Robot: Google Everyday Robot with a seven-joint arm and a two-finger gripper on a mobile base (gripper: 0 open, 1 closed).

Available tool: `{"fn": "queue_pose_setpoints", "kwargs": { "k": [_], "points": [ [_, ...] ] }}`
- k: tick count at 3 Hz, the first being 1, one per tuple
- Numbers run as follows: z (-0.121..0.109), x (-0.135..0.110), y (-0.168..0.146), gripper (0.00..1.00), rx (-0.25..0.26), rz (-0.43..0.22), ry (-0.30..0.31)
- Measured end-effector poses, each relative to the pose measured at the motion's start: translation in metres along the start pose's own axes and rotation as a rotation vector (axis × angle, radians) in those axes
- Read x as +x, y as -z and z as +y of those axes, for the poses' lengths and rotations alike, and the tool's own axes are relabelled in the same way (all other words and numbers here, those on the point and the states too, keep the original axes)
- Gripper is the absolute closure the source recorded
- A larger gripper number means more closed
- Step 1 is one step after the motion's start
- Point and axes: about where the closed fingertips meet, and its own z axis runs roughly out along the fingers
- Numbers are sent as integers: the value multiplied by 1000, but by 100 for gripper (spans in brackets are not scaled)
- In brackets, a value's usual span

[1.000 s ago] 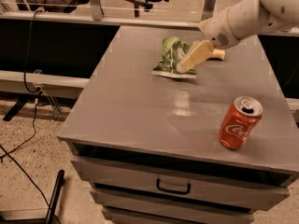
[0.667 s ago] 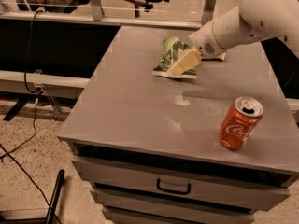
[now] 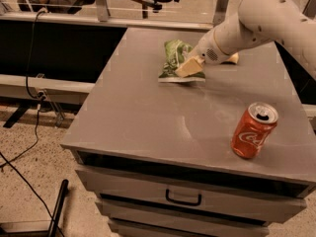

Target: Move green jalapeno chip bag near coke can

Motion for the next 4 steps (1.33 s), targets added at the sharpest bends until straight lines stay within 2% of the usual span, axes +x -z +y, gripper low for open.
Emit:
{"fn": "queue_pose_setpoints", "kwargs": {
  "k": [1, 2, 3, 4],
  "points": [
    [-12, 9, 14, 91, -59, -44, 33],
    [-22, 15, 46, 100, -110, -124, 102],
    [-23, 30, 98, 100, -146, -216, 241],
    [-14, 51, 147, 100, -143, -267, 416]
  ]
}}
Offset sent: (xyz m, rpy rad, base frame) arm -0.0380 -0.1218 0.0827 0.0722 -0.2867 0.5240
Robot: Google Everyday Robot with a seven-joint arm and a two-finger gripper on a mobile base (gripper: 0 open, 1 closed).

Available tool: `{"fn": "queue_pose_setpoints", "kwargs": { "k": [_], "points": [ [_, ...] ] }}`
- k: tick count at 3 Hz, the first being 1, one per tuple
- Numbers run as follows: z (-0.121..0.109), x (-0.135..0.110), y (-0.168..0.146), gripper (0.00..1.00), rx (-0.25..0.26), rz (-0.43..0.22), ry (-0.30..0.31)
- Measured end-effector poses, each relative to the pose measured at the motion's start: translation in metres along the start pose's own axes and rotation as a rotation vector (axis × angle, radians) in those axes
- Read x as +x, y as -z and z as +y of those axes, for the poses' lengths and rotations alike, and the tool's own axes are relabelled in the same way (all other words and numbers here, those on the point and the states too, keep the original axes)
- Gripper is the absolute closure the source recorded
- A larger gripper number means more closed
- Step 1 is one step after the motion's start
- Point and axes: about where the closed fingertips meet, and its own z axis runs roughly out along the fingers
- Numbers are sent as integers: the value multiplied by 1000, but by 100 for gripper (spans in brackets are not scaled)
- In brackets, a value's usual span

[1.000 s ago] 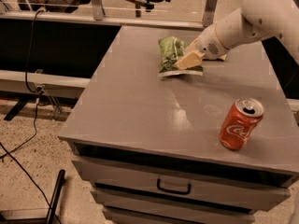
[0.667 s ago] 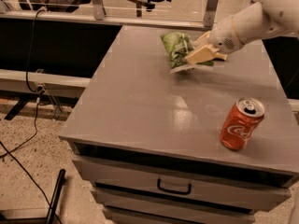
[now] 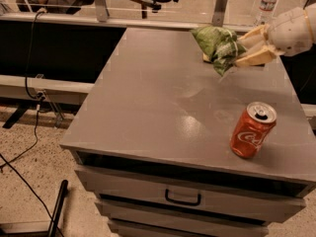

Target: Move green jalapeno chip bag near coke can

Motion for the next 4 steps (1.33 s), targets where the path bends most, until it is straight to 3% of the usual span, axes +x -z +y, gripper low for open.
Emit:
{"fn": "queue_pose_setpoints", "kwargs": {
  "k": [1, 2, 3, 4],
  "points": [
    [24, 2, 24, 100, -46, 12, 136],
    [38, 6, 35, 100, -88, 42, 228],
    [41, 19, 47, 100, -112, 71, 270],
    [33, 39, 63, 100, -90, 102, 281]
  ]
}}
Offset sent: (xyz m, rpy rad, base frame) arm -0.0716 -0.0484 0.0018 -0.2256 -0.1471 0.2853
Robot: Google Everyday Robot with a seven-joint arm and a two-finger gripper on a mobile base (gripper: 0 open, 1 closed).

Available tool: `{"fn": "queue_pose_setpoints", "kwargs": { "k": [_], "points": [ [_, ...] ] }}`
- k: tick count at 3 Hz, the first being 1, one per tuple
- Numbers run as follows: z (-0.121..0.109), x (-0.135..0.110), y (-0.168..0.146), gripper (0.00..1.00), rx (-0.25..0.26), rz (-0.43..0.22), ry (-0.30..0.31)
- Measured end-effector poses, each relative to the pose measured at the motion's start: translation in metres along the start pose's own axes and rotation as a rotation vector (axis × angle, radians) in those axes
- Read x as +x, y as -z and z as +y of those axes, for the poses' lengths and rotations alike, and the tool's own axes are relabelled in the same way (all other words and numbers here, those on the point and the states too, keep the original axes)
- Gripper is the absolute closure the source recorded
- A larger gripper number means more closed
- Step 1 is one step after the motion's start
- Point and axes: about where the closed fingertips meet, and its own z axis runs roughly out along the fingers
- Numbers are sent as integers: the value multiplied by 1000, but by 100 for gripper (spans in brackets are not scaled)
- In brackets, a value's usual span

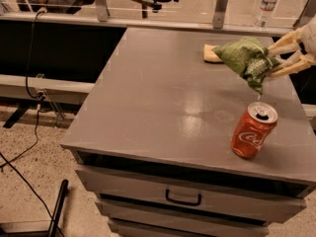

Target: Move green jalapeno chip bag near coke can

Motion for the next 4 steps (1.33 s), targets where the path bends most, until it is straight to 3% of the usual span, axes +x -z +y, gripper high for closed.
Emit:
{"fn": "queue_pose_setpoints", "kwargs": {
  "k": [2, 4],
  "points": [
    [14, 31, 30, 100, 32, 79, 9],
    [67, 25, 37, 100, -77, 138, 13]
  ]
}}
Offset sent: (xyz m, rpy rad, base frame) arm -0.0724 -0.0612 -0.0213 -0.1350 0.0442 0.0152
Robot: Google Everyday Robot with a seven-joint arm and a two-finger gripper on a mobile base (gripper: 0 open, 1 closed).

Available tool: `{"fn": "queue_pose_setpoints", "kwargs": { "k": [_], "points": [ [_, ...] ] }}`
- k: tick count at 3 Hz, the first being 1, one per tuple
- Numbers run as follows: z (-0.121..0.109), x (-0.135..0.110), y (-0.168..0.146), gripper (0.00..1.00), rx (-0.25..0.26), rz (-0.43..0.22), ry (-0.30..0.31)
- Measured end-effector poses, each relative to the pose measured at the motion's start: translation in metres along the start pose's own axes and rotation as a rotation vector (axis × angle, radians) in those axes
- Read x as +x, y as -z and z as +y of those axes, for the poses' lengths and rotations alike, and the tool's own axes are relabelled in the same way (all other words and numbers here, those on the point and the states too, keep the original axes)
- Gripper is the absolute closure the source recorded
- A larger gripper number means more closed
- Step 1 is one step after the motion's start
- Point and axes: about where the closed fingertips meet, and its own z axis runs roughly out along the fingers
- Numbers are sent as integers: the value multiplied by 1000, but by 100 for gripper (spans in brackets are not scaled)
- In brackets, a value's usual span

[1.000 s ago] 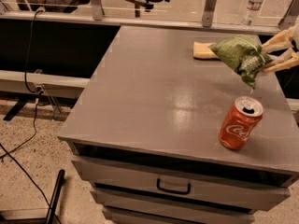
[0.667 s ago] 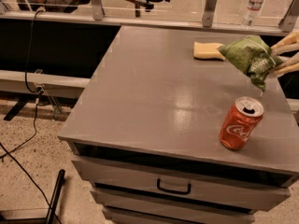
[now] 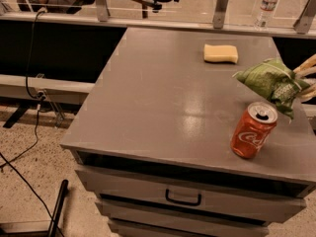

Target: Move green jalapeno chip bag near coke can

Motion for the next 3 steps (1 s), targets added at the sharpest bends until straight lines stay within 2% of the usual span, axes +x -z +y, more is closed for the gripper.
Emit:
{"fn": "queue_pose_setpoints", "kwargs": {
  "k": [1, 2, 3],
  "points": [
    [22, -10, -2, 100, -48, 24, 12],
    [48, -30, -9, 100, -109, 35, 43],
    [41, -26, -13, 80, -91, 39, 41]
  ]
}}
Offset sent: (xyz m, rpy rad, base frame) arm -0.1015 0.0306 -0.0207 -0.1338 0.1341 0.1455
